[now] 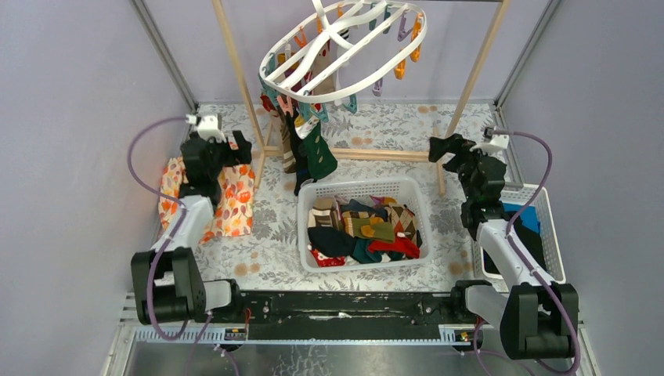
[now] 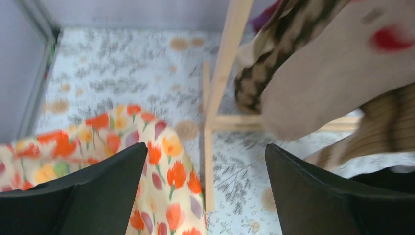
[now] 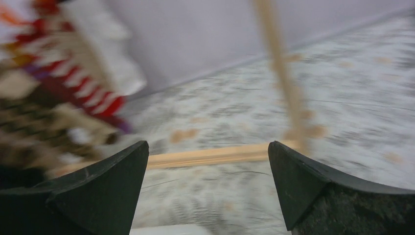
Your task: Clip the socks to the hanger
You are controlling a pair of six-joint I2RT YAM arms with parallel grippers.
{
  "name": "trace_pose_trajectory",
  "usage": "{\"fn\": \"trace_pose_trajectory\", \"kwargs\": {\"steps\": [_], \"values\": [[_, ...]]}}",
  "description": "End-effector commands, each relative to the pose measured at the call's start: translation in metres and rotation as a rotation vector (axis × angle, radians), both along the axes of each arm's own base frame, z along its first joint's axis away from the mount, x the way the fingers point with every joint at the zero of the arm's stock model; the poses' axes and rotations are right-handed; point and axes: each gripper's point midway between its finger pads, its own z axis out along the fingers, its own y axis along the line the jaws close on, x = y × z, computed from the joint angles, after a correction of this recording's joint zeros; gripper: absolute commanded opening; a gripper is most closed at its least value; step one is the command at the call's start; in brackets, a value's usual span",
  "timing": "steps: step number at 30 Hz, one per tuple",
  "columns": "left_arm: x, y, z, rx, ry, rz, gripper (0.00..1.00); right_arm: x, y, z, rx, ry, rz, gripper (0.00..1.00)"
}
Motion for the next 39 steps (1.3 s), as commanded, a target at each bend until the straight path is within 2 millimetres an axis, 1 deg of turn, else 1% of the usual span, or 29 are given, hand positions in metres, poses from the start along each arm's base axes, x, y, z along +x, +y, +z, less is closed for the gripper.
{"fn": "trace_pose_trajectory", "kwargs": {"steps": [1, 2, 3, 4, 5, 6, 7, 8, 9, 10, 11, 12, 14, 16, 17, 20, 23, 26, 30, 35, 39], "values": [[-0.052, -0.036, 0.008, -0.048, 0.29, -0.249, 0.99, -0.039, 0.094, 0.049, 0.223, -0.055, 0.54, 1.0], [-0.059, -0.039, 0.018, -0.046, 0.3, -0.282, 0.99, -0.051, 0.107, 0.067, 0.272, -0.127, 0.635, 1.0], [-0.066, -0.045, 0.027, -0.056, 0.311, -0.317, 0.99, -0.063, 0.118, 0.081, 0.301, -0.177, 0.718, 1.0], [-0.073, -0.05, 0.037, -0.066, 0.315, -0.351, 0.99, -0.072, 0.129, 0.091, 0.322, -0.195, 0.793, 0.98], [-0.084, -0.057, 0.045, -0.082, 0.329, -0.39, 0.99, -0.078, 0.14, 0.097, 0.327, -0.19, 0.854, 0.97], [-0.092, -0.064, 0.056, -0.099, 0.329, -0.433, 0.99, -0.084, 0.154, 0.105, 0.313, -0.19, 0.92, 0.94], [-0.098, -0.071, 0.071, -0.111, 0.312, -0.472, 0.99, -0.09, 0.169, 0.111, 0.293, -0.192, 0.978, 0.92], [-0.105, -0.078, 0.082, -0.13, 0.304, -0.508, 0.99, -0.097, 0.184, 0.116, 0.271, -0.201, 1.028, 0.91], [-0.111, -0.084, 0.092, -0.15, 0.296, -0.539, 0.99, -0.107, 0.203, 0.124, 0.254, -0.211, 1.092, 0.9], [-0.116, -0.089, 0.103, -0.173, 0.288, -0.564, 0.99, -0.109, 0.211, 0.13, 0.239, -0.216, 1.121, 0.89], [-0.121, -0.094, 0.112, -0.195, 0.282, -0.587, 0.99, -0.118, 0.226, 0.139, 0.232, -0.23, 1.179, 0.87], [-0.126, -0.099, 0.119, -0.217, 0.28, -0.606, 0.99, -0.122, 0.235, 0.147, 0.23, -0.244, 1.219, 0.85], [-0.133, -0.106, 0.132, -0.249, 0.273, -0.649, 0.98, -0.127, 0.247, 0.163, 0.245, -0.288, 1.271, 0.84], [-0.139, -0.111, 0.142, -0.259, 0.257, -0.686, 0.98, -0.127, 0.255, 0.179, 0.269, -0.33, 1.308, 0.8], [-0.141, -0.113, 0.146, -0.285, 0.263, -0.687, 0.98, -0.124, 0.26, 0.182, 0.284, -0.336, 1.327, 0.78], [-0.147, -0.118, 0.154, -0.315, 0.261, -0.707, 0.98, -0.124, 0.273, 0.194, 0.314, -0.366, 1.4, 0.72], [-0.155, -0.123, 0.159, -0.346, 0.268, -0.743, 0.98, -0.123, 0.282, 0.205, 0.342, -0.408, 1.448, 0.71], [-0.16, -0.126, 0.164, -0.353, 0.26, -0.764, 0.97, -0.115, 0.292, 0.207, 0.358, -0.424, 1.469, 0.69], [-0.166, -0.128, 0.167, -0.359, 0.255, -0.78, 0.97, -0.104, 0.3, 0.212, 0.388, -0.473, 1.455, 0.69], [-0.17, -0.13, 0.169, -0.365, 0.256, -0.802, 0.97, -0.088, 0.306, 0.213, 0.454, -0.508, 1.432, 0.69], [-0.171, -0.132, 0.172, -0.372, 0.254, -0.813, 0.97, -0.083, 0.305, 0.22, 0.502, -0.566, 1.416, 0.67]]}}
